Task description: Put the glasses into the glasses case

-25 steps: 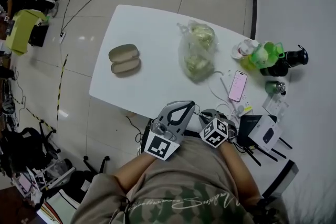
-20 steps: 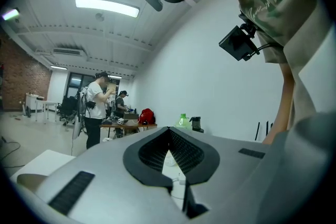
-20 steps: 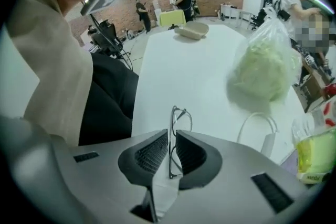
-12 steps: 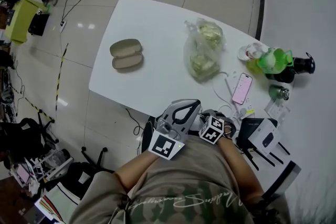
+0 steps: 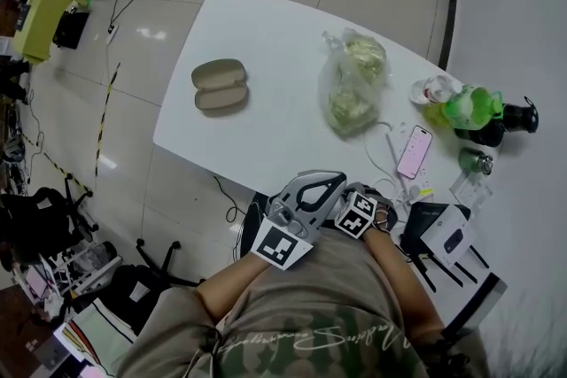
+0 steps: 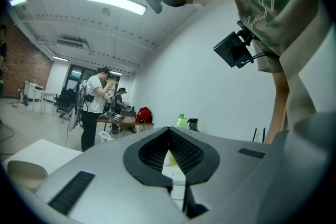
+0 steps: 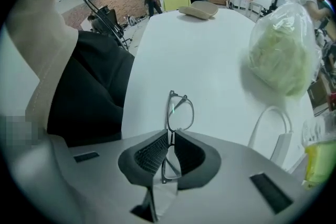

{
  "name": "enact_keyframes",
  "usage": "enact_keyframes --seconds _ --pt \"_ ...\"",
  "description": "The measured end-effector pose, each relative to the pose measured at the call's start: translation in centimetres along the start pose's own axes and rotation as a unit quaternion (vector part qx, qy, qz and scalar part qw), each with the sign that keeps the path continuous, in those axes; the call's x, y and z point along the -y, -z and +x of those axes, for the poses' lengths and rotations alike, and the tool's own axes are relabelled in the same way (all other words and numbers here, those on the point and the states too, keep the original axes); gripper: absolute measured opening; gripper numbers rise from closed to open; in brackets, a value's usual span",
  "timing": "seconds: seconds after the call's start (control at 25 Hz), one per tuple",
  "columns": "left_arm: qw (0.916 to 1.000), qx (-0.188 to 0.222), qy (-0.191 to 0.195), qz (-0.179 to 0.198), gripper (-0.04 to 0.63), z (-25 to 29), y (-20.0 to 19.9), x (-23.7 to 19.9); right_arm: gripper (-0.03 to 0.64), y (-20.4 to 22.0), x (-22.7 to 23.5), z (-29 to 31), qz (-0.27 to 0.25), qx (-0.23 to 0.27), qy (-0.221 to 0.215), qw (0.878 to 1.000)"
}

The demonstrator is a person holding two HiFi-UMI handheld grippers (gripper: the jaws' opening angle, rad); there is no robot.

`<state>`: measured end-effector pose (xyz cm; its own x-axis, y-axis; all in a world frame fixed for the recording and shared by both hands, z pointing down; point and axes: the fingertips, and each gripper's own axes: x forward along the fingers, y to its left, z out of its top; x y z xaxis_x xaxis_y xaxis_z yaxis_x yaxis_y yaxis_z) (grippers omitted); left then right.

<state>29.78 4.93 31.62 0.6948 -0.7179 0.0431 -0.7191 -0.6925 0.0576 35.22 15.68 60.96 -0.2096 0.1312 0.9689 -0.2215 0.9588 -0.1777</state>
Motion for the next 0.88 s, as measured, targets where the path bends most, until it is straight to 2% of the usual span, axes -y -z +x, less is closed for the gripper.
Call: enact_keyframes --seconds 0.24,0.56,0.88 --pt "0.9999 -0.009 -0.014 0.002 0.006 -0.5 0.3 -0.5 0.028 -0.1 0.1 0.0 -0.022 -0.005 0.007 1.0" --pt "0.999 -0.024 -0.038 0.007 0.006 -1.5 0.7 -1.1 0.028 -0.5 0.4 -0.3 -0.029 -0.002 -0.007 1.0" --pt "0.9987 -0.016 -0.047 0.011 0.006 -2.5 0.6 -3.9 0.026 -1.7 0.4 -0.7 -0.034 -0.014 -0.011 0.999"
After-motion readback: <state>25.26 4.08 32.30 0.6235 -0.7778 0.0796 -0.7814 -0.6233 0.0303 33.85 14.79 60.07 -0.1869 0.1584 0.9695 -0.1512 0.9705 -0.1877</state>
